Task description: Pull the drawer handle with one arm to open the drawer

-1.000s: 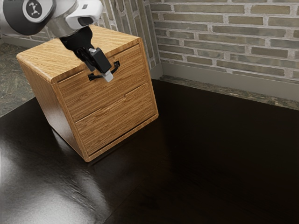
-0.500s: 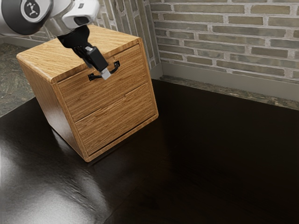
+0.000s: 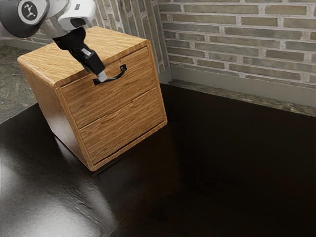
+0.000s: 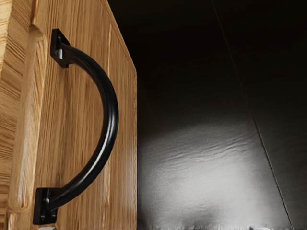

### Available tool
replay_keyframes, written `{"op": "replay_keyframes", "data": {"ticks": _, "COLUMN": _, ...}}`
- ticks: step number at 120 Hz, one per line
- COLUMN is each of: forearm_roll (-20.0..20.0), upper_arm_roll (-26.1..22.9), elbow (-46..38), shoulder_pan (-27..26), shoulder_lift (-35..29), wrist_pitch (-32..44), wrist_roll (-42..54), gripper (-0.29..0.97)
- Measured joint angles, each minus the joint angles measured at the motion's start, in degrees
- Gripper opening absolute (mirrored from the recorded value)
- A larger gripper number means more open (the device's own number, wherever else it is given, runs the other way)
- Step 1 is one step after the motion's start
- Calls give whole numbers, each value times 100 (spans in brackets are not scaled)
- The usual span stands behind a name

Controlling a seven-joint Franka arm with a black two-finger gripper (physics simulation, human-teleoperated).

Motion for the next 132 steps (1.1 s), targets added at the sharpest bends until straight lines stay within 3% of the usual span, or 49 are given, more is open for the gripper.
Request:
{"op": "replay_keyframes", "data": {"ticks": 91, "forearm_roll": -17, "upper_arm_roll": 1, "elbow": -199, "shoulder_pan": -18, "shoulder_lift": 348, "wrist_pitch": 485, "wrist_roll": 48, "gripper": 52}}
{"op": "replay_keyframes", "data": {"ticks": 101, "forearm_roll": -16, "upper_arm_roll": -1, "elbow": -297, "shoulder_pan": -57, "shoulder_lift": 324, "wrist_pitch": 510, "wrist_roll": 47, "gripper": 69}}
{"op": "replay_keyframes", "data": {"ticks": 106, "forearm_roll": -16, "upper_arm_roll": -1, "elbow": -337, "shoulder_pan": -80, "shoulder_lift": 308, "wrist_pitch": 521, "wrist_roll": 42, "gripper": 71}}
{"op": "replay_keyframes", "data": {"ticks": 132, "forearm_roll": -28, "upper_arm_roll": -23, "elbow": -359, "shoulder_pan": -49, "shoulder_lift": 301, "wrist_pitch": 618, "wrist_roll": 5, "gripper": 60}}
